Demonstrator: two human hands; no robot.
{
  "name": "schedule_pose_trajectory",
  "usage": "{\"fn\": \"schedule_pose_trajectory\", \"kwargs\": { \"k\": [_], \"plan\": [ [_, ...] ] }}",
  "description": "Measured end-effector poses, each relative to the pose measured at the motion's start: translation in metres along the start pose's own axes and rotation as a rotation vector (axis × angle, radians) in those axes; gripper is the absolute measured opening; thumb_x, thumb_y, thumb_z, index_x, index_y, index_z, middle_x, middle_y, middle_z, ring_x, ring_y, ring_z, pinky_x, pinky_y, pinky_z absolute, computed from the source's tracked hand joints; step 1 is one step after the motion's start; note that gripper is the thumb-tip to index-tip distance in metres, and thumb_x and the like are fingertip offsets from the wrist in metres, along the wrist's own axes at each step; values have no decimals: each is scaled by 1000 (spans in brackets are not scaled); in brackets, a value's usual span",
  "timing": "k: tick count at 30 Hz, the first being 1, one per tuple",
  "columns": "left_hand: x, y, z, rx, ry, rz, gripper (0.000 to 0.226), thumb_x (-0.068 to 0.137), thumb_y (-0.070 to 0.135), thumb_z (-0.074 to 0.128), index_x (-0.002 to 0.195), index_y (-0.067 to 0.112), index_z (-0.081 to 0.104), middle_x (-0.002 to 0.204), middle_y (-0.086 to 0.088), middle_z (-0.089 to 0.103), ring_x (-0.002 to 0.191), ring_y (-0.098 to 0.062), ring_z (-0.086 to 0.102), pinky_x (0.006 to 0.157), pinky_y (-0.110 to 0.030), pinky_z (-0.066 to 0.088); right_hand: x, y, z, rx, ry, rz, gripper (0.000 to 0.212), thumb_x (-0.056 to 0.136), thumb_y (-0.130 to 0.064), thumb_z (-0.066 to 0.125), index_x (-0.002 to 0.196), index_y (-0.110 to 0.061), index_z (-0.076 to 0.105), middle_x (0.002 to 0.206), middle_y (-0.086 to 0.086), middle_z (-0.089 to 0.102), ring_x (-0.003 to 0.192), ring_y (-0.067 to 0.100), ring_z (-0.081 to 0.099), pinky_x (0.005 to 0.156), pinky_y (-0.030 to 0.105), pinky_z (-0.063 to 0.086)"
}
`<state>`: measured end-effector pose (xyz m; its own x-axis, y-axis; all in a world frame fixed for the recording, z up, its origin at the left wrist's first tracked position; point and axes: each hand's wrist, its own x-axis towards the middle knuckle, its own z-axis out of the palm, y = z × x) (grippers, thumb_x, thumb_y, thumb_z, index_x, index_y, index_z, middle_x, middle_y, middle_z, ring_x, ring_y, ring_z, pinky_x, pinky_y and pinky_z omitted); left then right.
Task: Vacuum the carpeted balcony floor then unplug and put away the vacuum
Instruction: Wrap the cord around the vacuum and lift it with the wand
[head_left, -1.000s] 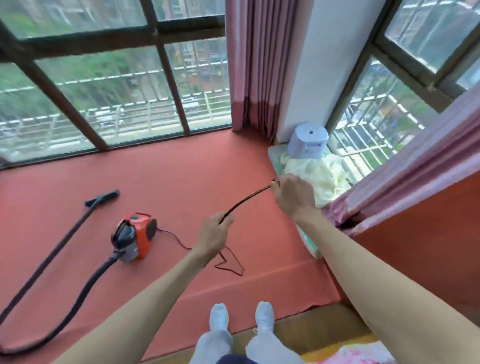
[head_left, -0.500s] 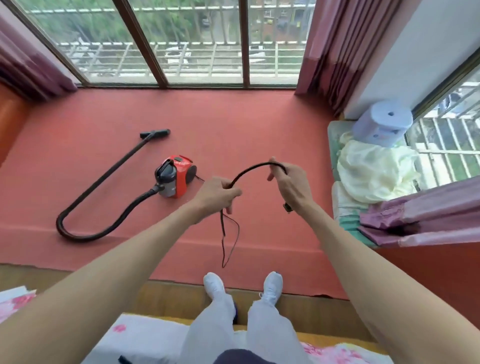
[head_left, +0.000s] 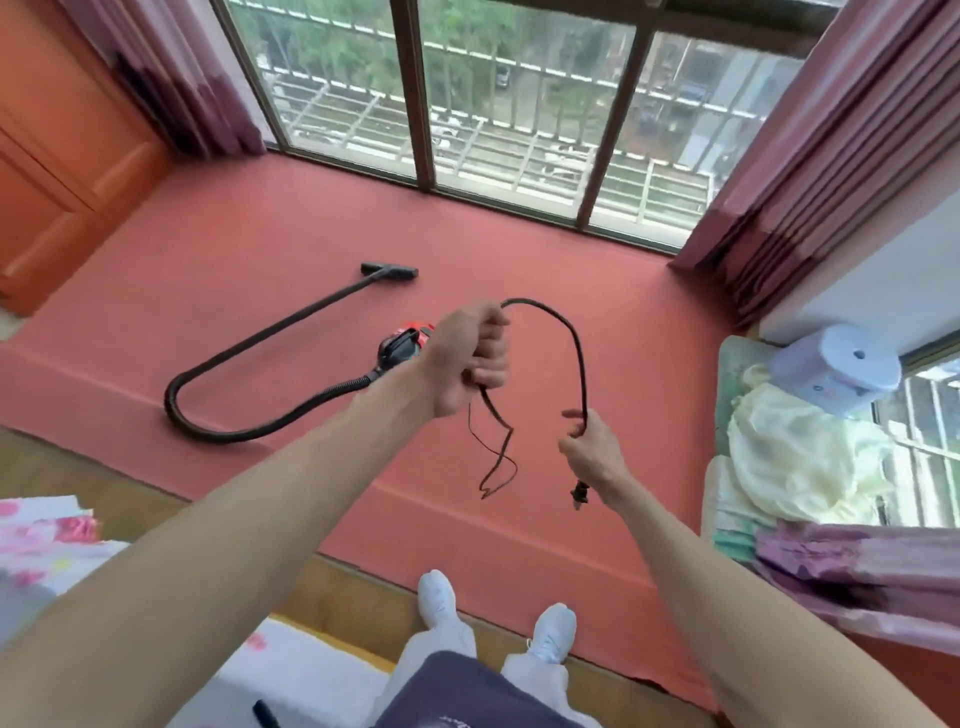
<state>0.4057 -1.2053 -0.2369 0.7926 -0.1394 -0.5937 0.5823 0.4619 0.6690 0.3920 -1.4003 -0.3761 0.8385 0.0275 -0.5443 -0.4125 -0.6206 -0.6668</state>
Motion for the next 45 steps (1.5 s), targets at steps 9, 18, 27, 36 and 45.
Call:
{"fn": "schedule_pose_trajectory", "kwargs": {
  "k": [9,18,27,36,45],
  "plan": [
    [-40,95,-50,-595,-292,81,38,83,10,41,47,19,29,39,6,23,28,-7,21,25,-16,16,13,-94,111,-109,-126,-206,20,89,-29,67,101,-13,71,100,7,58,93,18,57,87,29,44],
    [-28,130,-162,397,412,450,36,87,15,48,54,19,36,40,7,27,35,-11,17,36,-14,15,58,-175,79,-72,-144,-161,45,96,-46,55,65,-13,61,57,5,66,43,13,54,47,26,42],
    [86,33,-209,742,682,146,30,91,27,55,67,14,66,63,-5,65,59,-15,63,69,-30,51,94,-291,18,580,-651,5,41,96,-23,57,59,-21,39,43,-7,28,39,8,23,35,19,20],
    [175,17,-95,368,374,252,37,92,21,40,78,9,73,81,-15,73,80,-12,67,82,-29,48,188,-360,-6,854,-941,308,38,81,-6,49,46,-16,38,37,-9,24,31,6,21,29,16,17],
    [209,84,-175,-301,742,97,47,94,20,49,47,17,52,35,7,34,31,-13,32,59,-36,50,348,-366,37,49,-463,-30,22,88,-2,60,70,-9,50,55,3,37,37,9,27,33,15,20]
  ]
}}
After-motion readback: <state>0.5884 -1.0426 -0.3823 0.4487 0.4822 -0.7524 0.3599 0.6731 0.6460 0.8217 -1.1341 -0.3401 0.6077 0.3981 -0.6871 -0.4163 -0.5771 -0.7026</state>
